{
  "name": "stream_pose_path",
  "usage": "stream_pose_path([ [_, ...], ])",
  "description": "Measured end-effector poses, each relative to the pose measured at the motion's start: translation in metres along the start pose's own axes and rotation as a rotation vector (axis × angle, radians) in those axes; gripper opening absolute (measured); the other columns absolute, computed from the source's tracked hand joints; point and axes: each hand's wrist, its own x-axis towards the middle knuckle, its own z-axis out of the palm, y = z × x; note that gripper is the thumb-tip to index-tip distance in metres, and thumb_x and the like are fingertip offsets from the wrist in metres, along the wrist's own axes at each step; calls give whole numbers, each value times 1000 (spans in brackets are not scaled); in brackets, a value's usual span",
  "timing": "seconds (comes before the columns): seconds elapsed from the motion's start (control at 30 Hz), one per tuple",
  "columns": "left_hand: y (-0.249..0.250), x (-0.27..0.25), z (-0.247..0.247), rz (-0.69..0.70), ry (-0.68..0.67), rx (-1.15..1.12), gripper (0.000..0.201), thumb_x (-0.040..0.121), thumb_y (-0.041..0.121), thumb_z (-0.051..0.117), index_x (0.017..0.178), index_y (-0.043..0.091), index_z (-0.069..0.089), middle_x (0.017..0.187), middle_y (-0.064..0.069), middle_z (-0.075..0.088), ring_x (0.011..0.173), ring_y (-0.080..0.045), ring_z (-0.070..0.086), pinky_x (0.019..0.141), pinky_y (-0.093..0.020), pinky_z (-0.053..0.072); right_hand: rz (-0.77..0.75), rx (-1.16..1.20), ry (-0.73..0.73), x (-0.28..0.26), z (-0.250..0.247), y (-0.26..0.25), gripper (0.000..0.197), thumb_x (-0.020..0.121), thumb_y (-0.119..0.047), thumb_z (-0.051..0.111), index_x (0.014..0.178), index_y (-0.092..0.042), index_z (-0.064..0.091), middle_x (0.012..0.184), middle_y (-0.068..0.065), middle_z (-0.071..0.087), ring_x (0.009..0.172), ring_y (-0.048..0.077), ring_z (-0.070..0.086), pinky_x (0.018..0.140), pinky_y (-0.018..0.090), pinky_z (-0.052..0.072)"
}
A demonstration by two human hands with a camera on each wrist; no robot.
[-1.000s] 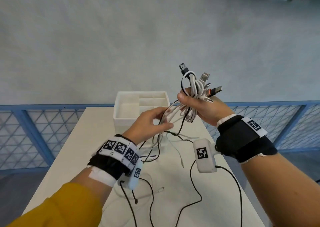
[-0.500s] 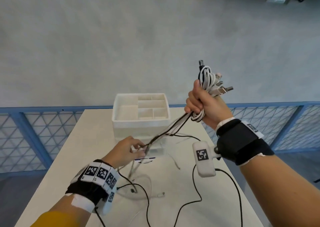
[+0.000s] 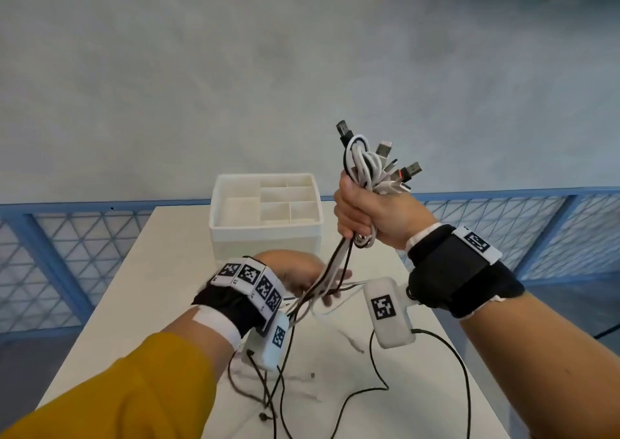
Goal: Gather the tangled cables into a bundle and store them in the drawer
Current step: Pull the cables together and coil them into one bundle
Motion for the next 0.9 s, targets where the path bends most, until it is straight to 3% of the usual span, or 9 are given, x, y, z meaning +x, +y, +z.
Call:
stream_pose_path([
  [0.1, -8, 0, 1, 109, -44, -81, 36, 92, 29, 48, 61, 18, 61, 45, 12, 52, 44, -3, 41, 47, -16, 33, 11, 55, -24, -6, -7, -2, 47, 78, -44, 64, 54, -14, 37, 39, -7, 32, 33, 7, 31, 45, 21, 40],
  [0.2, -13, -5, -10, 145, 282, -251, 33, 90, 24, 51, 58, 18, 56, 41, 11, 49, 45, -6, 40, 49, -19, 34, 9, 74, -9, -10, -13, -1, 44, 79, -43, 63, 51, -18, 40, 38, -8, 33, 32, 6, 31, 42, 20, 37],
  [0.3, -30, -9, -27, 63, 608, -434, 30, 91, 20, 50, 62, 11, 55, 44, 4, 54, 48, -12, 43, 52, -23, 40, 4, 119, -4, -14, -19, 2, 43, 79, -42, 65, 53, -18, 41, 38, -8, 33, 32, 5, 31, 41, 19, 37],
  [0.43, -72, -19, -43, -62, 847, -595, 30, 92, 14, 44, 63, 9, 47, 51, -4, 49, 44, -16, 41, 50, -24, 39, -28, 161, 41, -16, -30, -1, 45, 73, -43, 73, 52, -18, 41, 39, -1, 21, 30, 4, 29, 39, 16, 33],
  [0.53, -115, -31, -44, -225, 848, -541, 34, 93, 16, 42, 61, 9, 44, 45, -3, 45, 42, -16, 38, 47, -21, 31, -67, 198, 137, -18, -45, -14, 54, 67, -44, 77, 49, -20, 32, 39, -2, 18, 28, 4, 26, 37, 13, 28],
  [0.63, -151, -37, -31, -371, 706, -351, 39, 95, 22, 42, 57, 10, 44, 49, -3, 41, 42, -15, 37, 43, -18, 24, -100, 195, 217, -14, -57, -24, 63, 64, -47, 78, 52, -18, 23, 33, -9, 25, 27, 3, 27, 35, 14, 28],
  [0.77, -176, -38, -18, -537, 703, -287, 42, 95, 21, 39, 55, 7, 40, 50, -5, 38, 42, -16, 34, 39, -19, 24, -99, 160, 251, -2, -51, -17, 57, 64, -47, 78, 46, -19, 31, 33, -9, 30, 28, 5, 26, 35, 16, 29],
  [0.83, -184, -40, -18, -533, 784, -259, 40, 97, 21, 37, 59, 6, 42, 54, -7, 41, 46, -18, 38, 42, -23, 30, -99, 155, 242, 3, -46, -13, 53, 65, -47, 77, 45, -20, 35, 34, -9, 30, 29, 5, 26, 36, 16, 30],
  [0.9, -189, -38, -19, -360, 862, -434, 35, 98, 22, 34, 71, 4, 45, 60, -9, 48, 52, -21, 48, 46, -26, 42, -97, 158, 225, 6, -43, -12, 51, 65, -47, 76, 46, -20, 37, 34, -9, 30, 28, 5, 26, 36, 16, 30],
])
